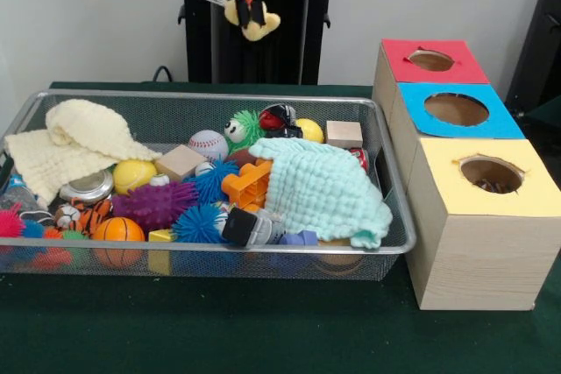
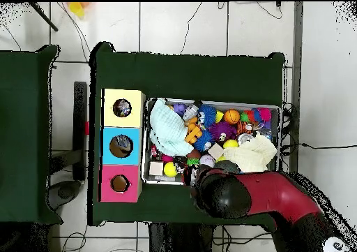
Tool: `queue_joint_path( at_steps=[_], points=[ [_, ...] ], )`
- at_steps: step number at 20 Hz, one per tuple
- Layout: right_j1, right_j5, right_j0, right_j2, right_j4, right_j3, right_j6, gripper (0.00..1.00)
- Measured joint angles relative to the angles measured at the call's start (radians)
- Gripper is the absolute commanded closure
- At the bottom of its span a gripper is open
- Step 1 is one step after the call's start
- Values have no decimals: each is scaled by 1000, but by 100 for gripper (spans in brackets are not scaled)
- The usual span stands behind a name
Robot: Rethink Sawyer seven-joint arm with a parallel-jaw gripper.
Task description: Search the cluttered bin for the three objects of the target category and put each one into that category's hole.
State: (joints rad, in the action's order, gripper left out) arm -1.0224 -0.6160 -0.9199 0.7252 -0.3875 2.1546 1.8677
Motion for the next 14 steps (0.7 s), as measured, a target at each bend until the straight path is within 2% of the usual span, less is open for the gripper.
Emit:
queue_joint_path(
  at_steps=[4,5,10,14],
  points=[
    [-32,-3,69,-7,37,0,0,100],
    [-44,-3,126,-17,51,0,0,100],
    [-62,-4,241,-47,79,0,6,100],
    [-84,-32,383,-93,108,-18,19,100]
  ],
)
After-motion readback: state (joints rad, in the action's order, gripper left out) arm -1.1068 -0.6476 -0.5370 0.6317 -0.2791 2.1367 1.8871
